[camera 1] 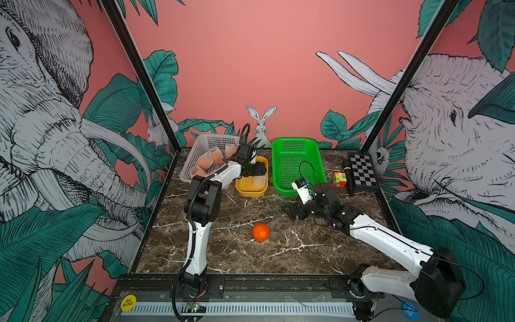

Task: Remove foam nets from oranges
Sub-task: Place the foam net into the storage box.

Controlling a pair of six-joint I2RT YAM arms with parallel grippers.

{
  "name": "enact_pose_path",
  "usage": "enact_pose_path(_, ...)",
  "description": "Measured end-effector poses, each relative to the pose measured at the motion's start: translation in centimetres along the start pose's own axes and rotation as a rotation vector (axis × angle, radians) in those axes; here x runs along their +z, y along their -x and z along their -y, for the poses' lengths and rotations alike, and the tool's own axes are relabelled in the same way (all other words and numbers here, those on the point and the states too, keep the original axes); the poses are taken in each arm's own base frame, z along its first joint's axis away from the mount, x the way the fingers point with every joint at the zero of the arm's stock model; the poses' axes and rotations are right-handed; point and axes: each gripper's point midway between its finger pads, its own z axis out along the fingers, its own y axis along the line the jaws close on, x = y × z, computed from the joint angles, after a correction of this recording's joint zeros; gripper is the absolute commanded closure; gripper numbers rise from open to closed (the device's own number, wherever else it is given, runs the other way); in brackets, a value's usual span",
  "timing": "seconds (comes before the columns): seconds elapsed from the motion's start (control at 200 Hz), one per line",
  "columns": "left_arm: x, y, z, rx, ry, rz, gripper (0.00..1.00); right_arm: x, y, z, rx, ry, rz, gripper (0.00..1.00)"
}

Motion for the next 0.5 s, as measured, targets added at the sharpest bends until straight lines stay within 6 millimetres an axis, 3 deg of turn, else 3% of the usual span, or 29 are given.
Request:
enact_pose_path(0.255,-1.2,1.1,0.1,0.017,0.023,0.038,0.13,0.5,-0.5,0.1,0.003,0.000,-0.020,0.08)
enact_pose_path(0.5,-1.2,0.8,-0.5,0.038,0.053,0.028,0.37,0.5,-0.2,0.0,0.000,0.001,-0.018,0.08)
